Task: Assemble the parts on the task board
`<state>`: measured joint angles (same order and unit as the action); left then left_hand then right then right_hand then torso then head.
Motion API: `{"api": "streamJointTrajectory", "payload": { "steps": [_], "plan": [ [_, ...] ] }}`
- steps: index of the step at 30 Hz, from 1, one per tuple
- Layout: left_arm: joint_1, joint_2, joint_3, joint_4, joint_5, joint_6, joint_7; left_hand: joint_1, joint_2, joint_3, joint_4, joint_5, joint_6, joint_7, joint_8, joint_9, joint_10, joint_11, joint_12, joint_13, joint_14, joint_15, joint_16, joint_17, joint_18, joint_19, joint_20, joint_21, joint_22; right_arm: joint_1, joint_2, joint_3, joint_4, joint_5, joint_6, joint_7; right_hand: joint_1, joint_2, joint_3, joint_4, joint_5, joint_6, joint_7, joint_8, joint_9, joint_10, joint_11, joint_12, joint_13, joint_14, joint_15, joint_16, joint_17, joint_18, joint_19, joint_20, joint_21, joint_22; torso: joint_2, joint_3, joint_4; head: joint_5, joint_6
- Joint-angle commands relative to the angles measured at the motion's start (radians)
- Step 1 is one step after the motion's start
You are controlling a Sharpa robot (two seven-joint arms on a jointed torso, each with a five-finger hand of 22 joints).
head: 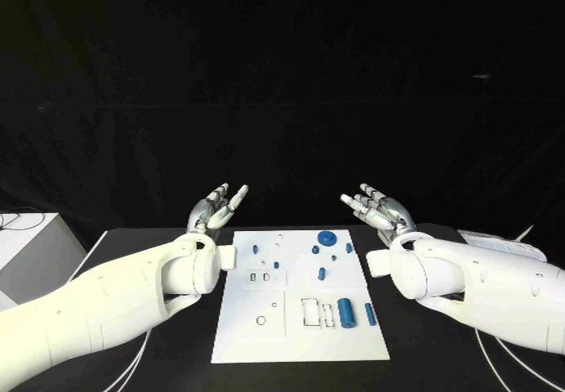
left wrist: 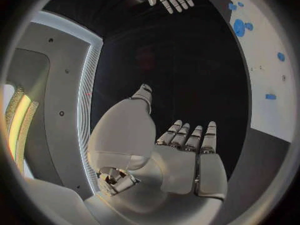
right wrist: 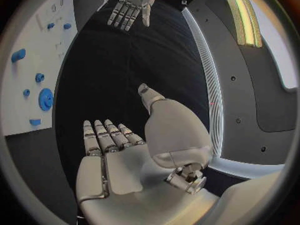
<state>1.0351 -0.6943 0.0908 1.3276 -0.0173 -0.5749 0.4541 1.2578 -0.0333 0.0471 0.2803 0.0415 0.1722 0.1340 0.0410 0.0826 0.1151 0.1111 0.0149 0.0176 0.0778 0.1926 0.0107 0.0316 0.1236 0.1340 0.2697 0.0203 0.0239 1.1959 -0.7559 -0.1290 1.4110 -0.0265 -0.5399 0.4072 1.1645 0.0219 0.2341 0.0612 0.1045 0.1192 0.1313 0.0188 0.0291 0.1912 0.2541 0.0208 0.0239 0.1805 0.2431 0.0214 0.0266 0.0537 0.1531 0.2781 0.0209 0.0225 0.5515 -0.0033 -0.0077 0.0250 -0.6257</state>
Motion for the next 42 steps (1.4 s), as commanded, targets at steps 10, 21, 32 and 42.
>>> {"api": "streamJointTrajectory", "payload": {
  "steps": [10, 21, 32, 42],
  "plan": [
    [-0.001, 0.004, 0.006, -0.026, -0.058, 0.143, -0.044, 0.057, -0.004, 0.009, 0.012, 0.007, 0.081, 0.079, 0.029, 0.026, 0.081, 0.063, 0.017, 0.012, 0.065, 0.036, 0.023, 0.022, 0.011, 0.02, 0.02, 0.013, 0.006, 0.045, 0.004, -0.035, -0.084, -0.263, 0.204, -0.067, 0.13, -0.02, 0.031, -0.059, 0.024, 0.239, 0.164, 0.071, 0.048, 0.199, 0.022, 0.032, 0.019, 0.206, 0.018, 0.048, 0.031, 0.045, 0.152, 0.015, 0.04, 0.022, 0.0, 0.0004, -0.0004, -0.003, -0.009],
    [-0.001, -0.018, 0.006, -0.02, -0.127, 0.183, -0.071, 0.162, 0.013, 0.004, 0.003, 0.011, 0.614, 0.096, 0.239, 0.173, 0.823, 0.08, 0.176, 0.069, 0.836, -0.046, 0.347, 0.23, 0.056, 0.65, 0.006, 0.272, 0.12, 0.052, 0.005, -0.034, -0.122, -0.658, 0.133, -0.073, 0.199, -0.071, 0.114, -0.148, 0.089, 0.697, 0.116, 0.175, 0.108, 0.77, -0.058, 0.069, 0.043, 0.792, -0.088, 0.188, 0.106, 0.133, 0.733, -0.013, 0.179, 0.059, 0.003, 0.0015, -0.0006, -0.003, -0.019],
    [0.0, -0.09, 0.018, 0.07, -0.253, 0.267, -0.119, 0.29, -0.021, 0.076, 0.013, 0.008, 0.748, 0.036, 0.266, 0.202, 1.057, -0.006, 0.169, 0.079, 1.065, -0.151, 0.721, 0.511, 0.058, 0.899, -0.114, 0.485, 0.215, 0.074, 0.023, -0.03, -0.136, -1.054, 0.165, -0.188, 0.19, -0.134, 0.2, -0.179, 0.092, 0.851, 0.055, 0.181, 0.112, 1.006, -0.139, 0.046, 0.043, 1.162, -0.216, 0.31, 0.236, 0.126, 1.004, -0.153, 0.433, 0.195, 0.032, 0.0115, -0.0035, -0.002, -0.019],
    [0.0, -0.16, 0.06, 0.195, -0.284, 0.299, -0.13, 0.302, -0.06, 0.172, 0.007, 0.009, 0.753, 0.029, 0.265, 0.235, 1.083, -0.016, 0.149, 0.094, 1.037, -0.163, 0.932, 0.663, 0.057, 0.913, -0.144, 0.706, 0.351, 0.115, 0.057, -0.028, -0.169, -1.267, 0.222, -0.344, 0.133, -0.195, 0.332, -0.147, 0.112, 0.891, 0.034, 0.143, 0.136, 1.051, -0.169, 0.041, 0.047, 1.292, -0.252, 0.698, 0.572, 0.108, 1.102, -0.191, 0.826, 0.54, 0.083, 0.0267, 0.0034, -0.012, -0.002]
  ]
}}
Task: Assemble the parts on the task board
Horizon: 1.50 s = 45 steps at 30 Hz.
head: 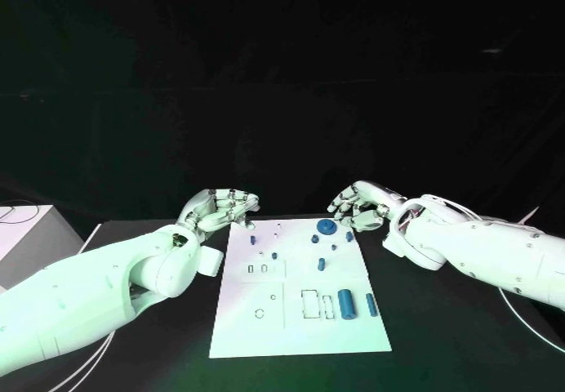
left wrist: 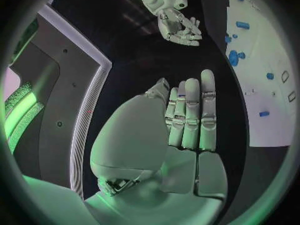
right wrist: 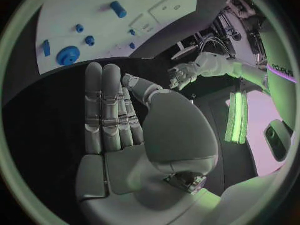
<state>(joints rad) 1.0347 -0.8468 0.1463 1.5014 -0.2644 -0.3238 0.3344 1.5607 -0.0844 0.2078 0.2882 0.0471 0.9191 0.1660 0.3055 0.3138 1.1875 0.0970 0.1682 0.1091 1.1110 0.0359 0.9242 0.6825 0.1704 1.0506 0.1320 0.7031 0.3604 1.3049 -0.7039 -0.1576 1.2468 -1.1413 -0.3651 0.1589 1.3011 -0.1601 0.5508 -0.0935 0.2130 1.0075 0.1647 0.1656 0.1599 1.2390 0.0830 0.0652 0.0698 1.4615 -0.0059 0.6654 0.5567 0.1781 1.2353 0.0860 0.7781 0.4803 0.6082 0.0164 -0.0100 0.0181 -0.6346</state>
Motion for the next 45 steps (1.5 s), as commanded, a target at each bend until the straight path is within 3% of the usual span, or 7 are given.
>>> {"api": "streamJointTrajectory", "payload": {
  "steps": [1, 5, 10, 14, 21, 30, 45],
  "plan": [
    [0.0, -0.013, 0.008, 0.033, -0.038, 0.048, -0.011, -0.003, -0.012, 0.018, -0.001, 0.004, 0.007, -0.004, 0.002, 0.006, 0.013, -0.003, -0.002, 0.005, 0.009, -0.009, 0.032, 0.02, 0.011, -0.004, -0.008, 0.039, 0.024, 0.01, 0.008, 0.001, -0.006, -0.17, 0.051, -0.109, -0.008, -0.02, 0.025, 0.012, 0.003, 0.001, 0.001, -0.007, 0.01, -0.002, 0.004, -0.003, 0.001, 0.01, -0.002, 0.125, 0.107, -0.025, 0.035, 0.003, 0.122, 0.149, 0.03, 0.0081, 0.0066, -0.006, 0.007],
    [0.0, -0.034, 0.021, 0.072, -0.041, 0.047, -0.014, -0.014, -0.022, 0.037, -0.001, 0.004, 0.005, -0.007, 0.001, 0.013, 0.02, -0.008, 0.006, 0.017, 0.061, -0.014, 0.111, 0.1, 0.011, -0.002, -0.014, 0.092, 0.057, 0.022, 0.02, 0.001, -0.006, -0.24, 0.063, -0.159, -0.02, -0.037, 0.046, 0.027, 0.002, -0.003, 0.001, -0.01, 0.026, -0.022, 0.007, -0.003, 0.001, 0.024, 0.003, 0.328, 0.297, -0.053, 0.091, 0.009, 0.281, 0.356, 0.047, 0.0117, 0.0126, -0.011, 0.01],
    [0.0, -0.055, 0.036, 0.108, -0.042, 0.046, -0.019, -0.039, -0.037, 0.059, -0.001, 0.003, -0.007, -0.006, -0.004, 0.021, 0.004, -0.005, 0.008, 0.03, 0.027, -0.012, 0.111, 0.103, 0.012, 0.033, -0.016, 0.193, 0.117, 0.031, 0.034, 0.001, -0.006, -0.312, 0.076, -0.207, -0.034, -0.059, 0.057, 0.043, -0.005, -0.016, -0.001, -0.013, 0.043, -0.053, 0.011, -0.004, 0.0, 0.048, 0.009, 0.532, 0.495, -0.083, 0.154, 0.015, 0.437, 0.563, 0.066, 0.0164, 0.0217, -0.018, 0.018],
    [0.0, -0.067, 0.047, 0.128, -0.044, 0.045, -0.022, -0.048, -0.045, 0.074, -0.002, 0.003, -0.009, -0.007, -0.004, 0.027, -0.001, -0.006, 0.012, 0.039, 0.046, -0.013, 0.143, 0.141, 0.0, 0.069, -0.017, 0.287, 0.222, 0.034, 0.049, 0.001, -0.013, -0.35, 0.085, -0.231, -0.037, -0.067, 0.059, 0.049, -0.008, -0.021, -0.001, -0.013, 0.051, -0.067, 0.013, -0.004, 0.0, 0.054, 0.011, 0.597, 0.559, -0.08, 0.15, 0.019, 0.437, 0.558, 0.081, 0.0205, 0.0303, -0.022, 0.019],
    [0.0, -0.079, 0.058, 0.156, -0.052, 0.047, -0.025, -0.052, -0.054, 0.096, -0.004, 0.003, -0.007, -0.01, -0.003, 0.035, 0.001, -0.01, 0.023, 0.054, 0.104, -0.018, 0.208, 0.222, -0.025, 0.146, -0.022, 0.427, 0.404, 0.035, 0.072, 0.0, -0.03, -0.387, 0.103, -0.251, -0.043, -0.079, 0.052, 0.055, -0.015, -0.026, -0.002, -0.012, 0.059, -0.092, 0.016, -0.005, 0.0, 0.052, 0.014, 0.63, 0.582, -0.086, 0.165, 0.023, 0.464, 0.595, 0.099, 0.0265, 0.0392, -0.028, 0.022],
    [0.0, -0.083, 0.065, 0.166, -0.056, 0.045, -0.023, -0.058, -0.057, 0.098, -0.002, 0.003, -0.01, -0.01, -0.004, 0.037, -0.003, -0.009, 0.023, 0.057, 0.112, -0.018, 0.214, 0.23, -0.027, 0.15, -0.022, 0.442, 0.419, 0.034, 0.094, -0.001, -0.056, -0.413, 0.129, -0.267, -0.045, -0.086, 0.035, 0.062, -0.031, -0.029, -0.005, -0.011, 0.067, -0.117, 0.016, -0.004, 0.001, 0.049, 0.015, 0.647, 0.59, -0.088, 0.175, 0.023, 0.48, 0.618, 0.113, 0.0323, 0.0487, -0.034, 0.025],
    [0.0, -0.082, 0.069, 0.166, -0.057, 0.04, -0.018, -0.072, -0.062, 0.101, -0.001, 0.003, -0.018, -0.007, -0.008, 0.038, -0.015, -0.006, 0.021, 0.059, 0.104, -0.016, 0.203, 0.217, -0.027, 0.145, -0.02, 0.452, 0.426, 0.031, 0.118, -0.004, -0.079, -0.433, 0.157, -0.277, -0.044, -0.083, 0.027, 0.065, -0.037, -0.025, -0.005, -0.007, 0.072, -0.125, 0.016, -0.004, 0.002, 0.047, 0.015, 0.652, 0.591, -0.088, 0.175, 0.023, 0.481, 0.62, 0.128, 0.0352, 0.0555, -0.039, 0.025]
  ]
}}
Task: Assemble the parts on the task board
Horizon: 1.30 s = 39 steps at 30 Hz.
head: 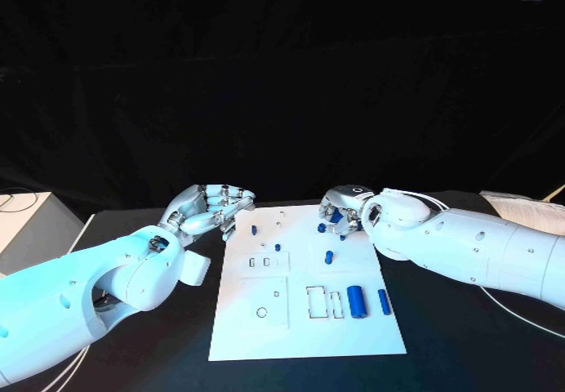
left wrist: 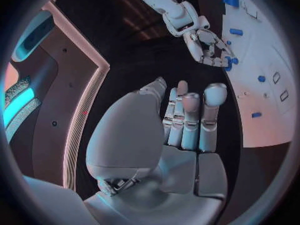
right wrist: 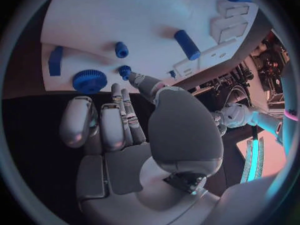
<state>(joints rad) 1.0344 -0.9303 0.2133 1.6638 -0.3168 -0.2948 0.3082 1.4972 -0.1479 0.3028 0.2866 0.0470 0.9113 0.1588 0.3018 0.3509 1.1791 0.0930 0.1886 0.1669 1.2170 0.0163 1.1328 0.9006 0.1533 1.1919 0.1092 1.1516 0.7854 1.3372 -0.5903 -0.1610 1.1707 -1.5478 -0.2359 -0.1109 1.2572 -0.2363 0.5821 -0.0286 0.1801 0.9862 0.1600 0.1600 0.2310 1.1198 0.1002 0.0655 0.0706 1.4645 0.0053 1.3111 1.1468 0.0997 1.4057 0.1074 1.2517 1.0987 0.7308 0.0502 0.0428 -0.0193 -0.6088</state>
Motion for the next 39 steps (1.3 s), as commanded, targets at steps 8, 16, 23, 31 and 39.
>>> {"api": "streamJointTrajectory", "payload": {
  "steps": [8, 16, 23, 31, 39],
  "plan": [
    [0.001, -0.001, 0.004, 0.004, -0.004, 0.009, 0.009, -0.009, 0.001, 0.007, 0.0, 0.003, -0.011, 0.0, -0.005, 0.001, -0.009, -0.001, 0.0, 0.002, -0.002, 0.004, -0.007, -0.002, -0.01, 0.002, 0.003, 0.004, 0.0, -0.003, 0.012, -0.001, -0.01, -0.029, 0.035, -0.009, -0.001, -0.002, -0.008, 0.005, -0.007, -0.001, 0.0, 0.0, 0.004, -0.002, -0.001, -0.001, 0.004, 0.044, 0.004, 0.011, 0.002, -0.011, 0.006, 0.001, 0.009, 0.005, 0.012, 0.0025, 0.0089, -0.003, -0.004],
    [0.001, -0.001, 0.006, 0.004, -0.004, 0.009, 0.009, -0.009, 0.002, 0.008, 0.0, 0.003, -0.012, 0.001, -0.005, 0.001, -0.01, -0.001, -0.001, 0.002, -0.002, 0.005, -0.007, -0.002, -0.01, 0.002, 0.003, 0.005, 0.002, -0.004, 0.018, -0.002, -0.018, -0.034, 0.035, -0.01, 0.002, 0.005, -0.009, 0.01, -0.007, 0.009, 0.0, 0.007, 0.011, 0.012, -0.002, 0.003, 0.01, 0.042, 0.004, 0.016, 0.002, -0.011, 0.008, 0.001, 0.014, 0.012, 0.019, 0.0025, 0.0115, -0.007, -0.004],
    [0.001, 0.001, 0.006, 0.001, -0.004, 0.011, 0.008, -0.01, 0.002, 0.01, -0.001, 0.003, -0.014, 0.001, -0.006, 0.001, -0.012, -0.001, -0.001, 0.002, -0.003, 0.005, -0.008, -0.003, -0.01, 0.001, 0.004, 0.006, 0.003, -0.005, 0.02, -0.002, -0.019, -0.037, 0.035, -0.011, 0.006, 0.012, -0.005, 0.013, -0.005, 0.017, -0.001, 0.012, 0.016, 0.019, -0.003, 0.003, 0.013, 0.041, 0.003, 0.021, 0.004, -0.012, 0.01, 0.001, 0.017, 0.017, 0.023, 0.0027, 0.0115, -0.009, -0.004],
    [0.0, -0.001, 0.006, 0.0, -0.004, 0.013, 0.007, -0.01, 0.002, 0.01, -0.001, 0.003, -0.014, 0.001, -0.006, 0.001, -0.012, -0.001, -0.001, 0.002, -0.003, 0.005, -0.008, -0.003, -0.01, 0.001, 0.004, 0.006, 0.003, -0.005, 0.021, -0.002, -0.019, -0.039, 0.033, -0.013, 0.014, 0.028, 0.008, 0.017, 0.001, 0.034, -0.007, 0.025, 0.029, 0.038, -0.008, 0.005, 0.021, 0.04, 0.0, 0.027, 0.003, -0.013, 0.012, -0.002, 0.023, 0.027, 0.025, 0.0045, 0.0129, -0.01, -0.005],
    [0.0, -0.003, 0.006, 0.0, -0.004, 0.016, 0.005, -0.01, 0.003, 0.011, -0.001, 0.003, -0.015, 0.002, -0.007, 0.001, -0.014, 0.0, -0.001, 0.003, -0.002, 0.006, -0.007, -0.001, -0.01, 0.0, 0.004, 0.008, 0.004, -0.005, 0.021, -0.002, -0.017, -0.06, 0.02, -0.029, 0.059, 0.046, 0.053, -0.011, -0.016, 0.043, -0.012, 0.038, 0.048, 0.066, -0.016, 0.004, 0.035, 0.037, -0.007, 0.034, -0.001, -0.015, 0.013, -0.009, 0.029, 0.038, 0.027, 0.0057, 0.0126, -0.01, -0.006]
  ]
}}
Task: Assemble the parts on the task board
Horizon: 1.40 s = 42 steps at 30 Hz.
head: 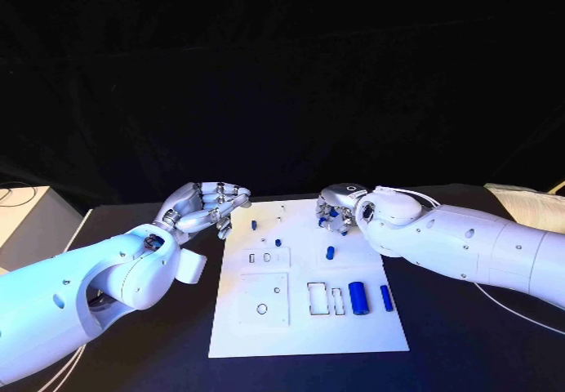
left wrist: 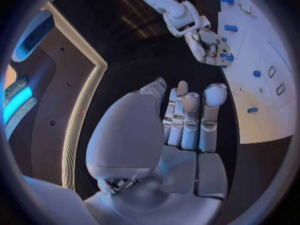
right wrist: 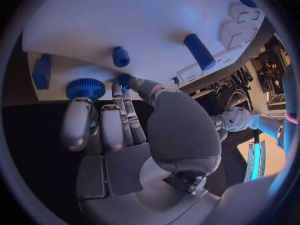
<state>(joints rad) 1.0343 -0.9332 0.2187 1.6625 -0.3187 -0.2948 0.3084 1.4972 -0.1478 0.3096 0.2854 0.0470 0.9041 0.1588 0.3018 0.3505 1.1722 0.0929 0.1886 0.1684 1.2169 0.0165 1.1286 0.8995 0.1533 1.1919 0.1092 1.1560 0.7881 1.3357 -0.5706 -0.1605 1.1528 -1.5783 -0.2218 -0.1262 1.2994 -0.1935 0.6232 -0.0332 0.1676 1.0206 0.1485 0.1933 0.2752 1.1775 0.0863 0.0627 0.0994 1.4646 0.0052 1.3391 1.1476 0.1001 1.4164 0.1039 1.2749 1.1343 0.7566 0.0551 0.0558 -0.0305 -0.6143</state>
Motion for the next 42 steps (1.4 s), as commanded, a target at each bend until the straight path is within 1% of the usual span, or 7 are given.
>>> {"api": "streamJointTrajectory", "payload": {
  "steps": [1, 6, 16, 21, 23, 28, 42],
  "plan": [
    [0.001, 0.0, 0.001, 0.001, -0.002, 0.016, 0.005, -0.01, 0.003, 0.005, 0.001, 0.003, -0.008, 0.002, -0.007, 0.002, -0.007, 0.0, -0.001, 0.001, -0.002, 0.005, -0.003, 0.0, -0.01, 0.0, 0.004, 0.004, 0.001, -0.003, 0.001, -0.002, 0.002, -0.032, -0.002, -0.015, 0.02, 0.003, 0.016, -0.01, -0.004, 0.009, 0.0, 0.006, 0.006, 0.012, -0.002, 0.007, 0.008, 0.036, -0.008, 0.006, -0.004, -0.015, 0.003, -0.006, 0.007, 0.005, 0.002, 0.0008, -0.0008, 0.001, 0.0],
    [0.001, 0.0, 0.001, 0.001, -0.001, 0.018, 0.005, -0.011, 0.003, 0.005, 0.001, 0.003, -0.009, 0.002, -0.007, 0.002, -0.008, 0.0, -0.001, 0.001, -0.002, 0.006, -0.004, -0.002, -0.01, 0.0, 0.004, 0.004, 0.002, -0.003, -0.002, -0.002, 0.01, -0.038, -0.058, -0.014, 0.027, 0.005, 0.025, -0.02, -0.004, 0.013, -0.001, 0.012, 0.013, 0.028, -0.006, 0.013, 0.016, 0.036, -0.01, 0.009, -0.005, -0.018, 0.008, -0.008, 0.017, 0.02, 0.003, 0.0011, -0.0011, 0.001, 0.001],
    [0.0, 0.0, 0.001, -0.005, 0.001, 0.017, 0.007, -0.012, 0.003, 0.006, 0.001, 0.003, -0.01, 0.003, -0.008, 0.002, -0.01, 0.001, -0.002, 0.002, -0.003, 0.006, -0.005, -0.003, -0.01, -0.001, 0.005, 0.005, 0.003, -0.003, -0.001, -0.002, 0.032, -0.042, -0.168, -0.013, 0.026, 0.003, 0.025, -0.022, -0.004, 0.016, -0.002, 0.015, 0.017, 0.033, -0.007, 0.015, 0.018, 0.036, -0.011, 0.01, -0.005, -0.019, 0.009, -0.009, 0.021, 0.026, 0.004, 0.0006, 0.0004, 0.002, 0.004],
    [0.0, 0.0, 0.001, -0.007, 0.001, 0.016, 0.008, -0.013, 0.002, 0.007, 0.001, 0.003, -0.012, 0.003, -0.009, 0.002, -0.012, 0.002, -0.002, 0.002, -0.006, 0.007, -0.008, -0.007, -0.01, -0.002, 0.005, 0.007, 0.004, -0.003, 0.01, -0.001, 0.028, -0.044, -0.19, -0.017, 0.025, 0.002, 0.025, -0.023, -0.004, 0.017, -0.002, 0.016, 0.018, 0.035, -0.007, 0.015, 0.019, 0.036, -0.011, 0.011, -0.004, -0.019, 0.009, -0.009, 0.021, 0.026, 0.005, -0.0004, 0.0012, 0.002, 0.008],
    [0.0, 0.0, 0.001, -0.007, 0.001, 0.015, 0.008, -0.013, 0.002, 0.007, 0.001, 0.003, -0.012, 0.003, -0.009, 0.002, -0.012, 0.002, -0.002, 0.002, -0.006, 0.007, -0.008, -0.007, -0.01, -0.002, 0.005, 0.007, 0.004, -0.003, 0.016, -0.001, 0.025, -0.044, -0.194, -0.019, 0.025, 0.002, 0.025, -0.023, -0.004, 0.019, -0.002, 0.017, 0.019, 0.037, -0.007, 0.016, 0.02, 0.036, -0.012, 0.011, -0.005, -0.019, 0.01, -0.01, 0.022, 0.027, 0.006, 0.0004, 0.0012, 0.003, 0.009],
    [0.0, 0.0, 0.001, -0.008, 0.002, 0.014, 0.008, -0.013, 0.002, 0.007, 0.001, 0.003, -0.012, 0.003, -0.009, 0.002, -0.012, 0.002, -0.002, 0.002, -0.006, 0.007, -0.008, -0.007, -0.01, -0.002, 0.005, 0.007, 0.004, -0.003, 0.041, 0.0, 0.008, -0.046, -0.2, -0.021, 0.022, 0.003, 0.026, -0.022, -0.003, 0.022, -0.003, 0.02, 0.022, 0.039, -0.008, 0.017, 0.021, 0.036, -0.012, 0.012, -0.005, -0.019, 0.01, -0.01, 0.023, 0.029, 0.007, -0.0003, 0.0022, 0.003, 0.01],
    [0.001, -0.003, 0.001, -0.007, 0.002, 0.009, 0.008, -0.014, 0.003, 0.008, 0.001, 0.003, -0.013, 0.004, -0.009, 0.002, -0.014, 0.003, -0.003, 0.002, -0.008, 0.007, -0.012, -0.011, -0.01, -0.004, 0.006, 0.007, 0.003, -0.001, 0.139, 0.001, -0.087, -0.053, -0.199, -0.025, 0.016, 0.025, 0.034, -0.02, 0.006, 0.045, -0.012, 0.038, 0.04, 0.055, -0.016, 0.017, 0.028, 0.035, -0.019, 0.016, -0.007, -0.022, 0.014, -0.016, 0.034, 0.046, 0.011, 0.0, 0.0049, 0.006, 0.011]
  ]
}}
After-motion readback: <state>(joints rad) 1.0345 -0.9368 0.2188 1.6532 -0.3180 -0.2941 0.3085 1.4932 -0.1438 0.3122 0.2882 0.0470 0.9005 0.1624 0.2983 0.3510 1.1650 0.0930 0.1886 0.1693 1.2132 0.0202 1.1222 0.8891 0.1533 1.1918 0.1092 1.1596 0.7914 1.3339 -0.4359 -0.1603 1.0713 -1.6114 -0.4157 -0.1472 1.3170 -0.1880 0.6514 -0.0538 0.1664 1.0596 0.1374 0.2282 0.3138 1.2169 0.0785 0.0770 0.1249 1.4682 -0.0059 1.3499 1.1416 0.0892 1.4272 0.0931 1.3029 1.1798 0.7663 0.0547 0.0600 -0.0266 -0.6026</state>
